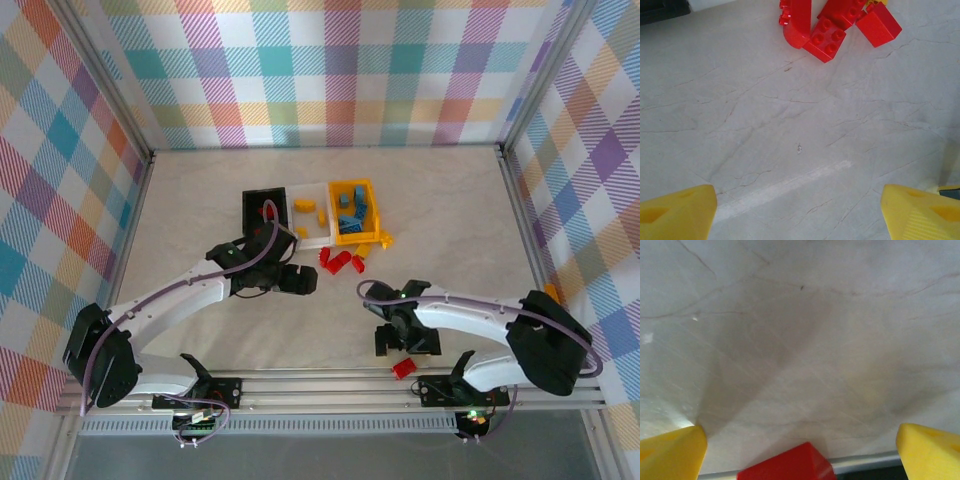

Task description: Sort the legos into containers by color

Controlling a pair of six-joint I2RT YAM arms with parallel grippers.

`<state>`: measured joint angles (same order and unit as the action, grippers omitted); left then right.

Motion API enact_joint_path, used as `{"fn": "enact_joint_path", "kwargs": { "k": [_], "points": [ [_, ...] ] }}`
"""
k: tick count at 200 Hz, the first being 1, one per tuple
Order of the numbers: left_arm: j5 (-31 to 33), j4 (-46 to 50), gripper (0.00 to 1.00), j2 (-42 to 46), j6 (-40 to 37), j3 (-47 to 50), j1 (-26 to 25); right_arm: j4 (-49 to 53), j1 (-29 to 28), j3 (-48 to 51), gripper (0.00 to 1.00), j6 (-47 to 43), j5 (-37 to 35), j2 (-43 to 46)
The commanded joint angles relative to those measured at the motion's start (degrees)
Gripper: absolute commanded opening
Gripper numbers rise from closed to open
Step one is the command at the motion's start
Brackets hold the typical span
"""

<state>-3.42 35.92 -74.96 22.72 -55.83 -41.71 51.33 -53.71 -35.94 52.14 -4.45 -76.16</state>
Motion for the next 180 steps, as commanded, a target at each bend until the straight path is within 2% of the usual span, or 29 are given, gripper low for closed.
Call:
{"fn": "enact_joint_path", "kwargs": {
  "k": [1, 25, 66, 119, 144, 180],
  "points": [
    [0.97, 2.10, 0.86, 1.42, -0.31, 1.10, 0.33, -4.98, -0.44, 4.07, 0.96, 2.71, 1.98, 2.06],
    [0.87, 1.95, 0.86, 1.74, -0.19, 1.76, 0.29, -6.55, -0.43, 6.67, 0.95, 3.94, 3.07, 4.02],
    [0.73, 1.21, 0.86, 1.48, 0.49, 1.91, 0.31, -9.13, -0.65, 9.48, 0.87, 5.67, 7.09, 5.30],
    [0.84, 1.17, 0.86, 1.99, 1.60, 1.96, 0.26, 0.83, -5.17, 7.26, 0.87, 12.25, 6.12, 12.69],
    [1.00, 0.62, 0.86, 2.18, 1.96, 2.61, 0.30, 3.21, -7.75, 5.45, 0.87, 14.55, 5.38, 12.91],
    [0.90, -0.14, 0.86, 2.94, 2.26, 3.51, 0.24, -0.15, -9.04, 6.48, 0.87, 15.50, 5.50, 10.19]
  ]
}}
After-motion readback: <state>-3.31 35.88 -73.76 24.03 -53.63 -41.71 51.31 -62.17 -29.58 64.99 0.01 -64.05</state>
